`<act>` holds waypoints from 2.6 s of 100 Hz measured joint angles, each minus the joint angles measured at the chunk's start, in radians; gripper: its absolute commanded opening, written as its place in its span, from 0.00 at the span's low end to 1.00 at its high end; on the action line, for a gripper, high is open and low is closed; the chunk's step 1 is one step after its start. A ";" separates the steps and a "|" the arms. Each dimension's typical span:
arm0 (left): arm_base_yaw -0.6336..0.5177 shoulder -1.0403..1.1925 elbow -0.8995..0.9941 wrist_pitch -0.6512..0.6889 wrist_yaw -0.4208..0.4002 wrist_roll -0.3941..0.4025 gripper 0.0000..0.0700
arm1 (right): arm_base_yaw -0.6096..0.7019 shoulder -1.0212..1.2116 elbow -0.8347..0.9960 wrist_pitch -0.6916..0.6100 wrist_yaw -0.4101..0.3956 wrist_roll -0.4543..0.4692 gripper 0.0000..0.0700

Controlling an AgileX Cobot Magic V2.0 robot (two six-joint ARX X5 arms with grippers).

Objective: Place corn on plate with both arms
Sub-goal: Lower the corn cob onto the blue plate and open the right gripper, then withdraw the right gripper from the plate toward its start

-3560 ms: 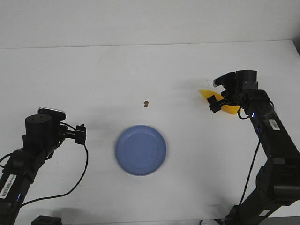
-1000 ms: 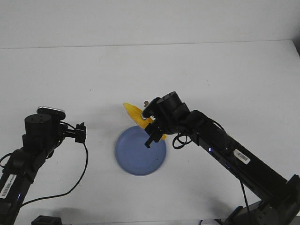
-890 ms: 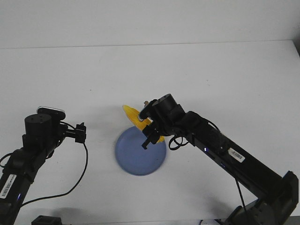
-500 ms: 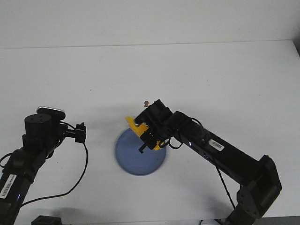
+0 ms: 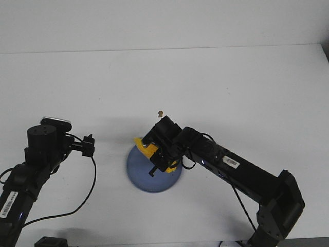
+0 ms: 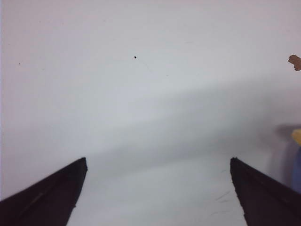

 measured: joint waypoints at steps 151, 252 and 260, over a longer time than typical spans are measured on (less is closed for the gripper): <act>0.000 0.000 0.000 0.000 0.000 0.000 0.89 | -0.132 -0.096 -0.001 0.000 0.025 0.003 0.74; 0.000 -0.003 0.000 -0.002 0.000 -0.073 0.89 | -0.747 -1.044 -0.552 0.275 0.055 0.003 0.74; 0.000 -0.022 -0.006 0.000 0.003 -0.092 0.89 | -0.747 -1.116 -0.595 0.286 0.055 0.003 0.74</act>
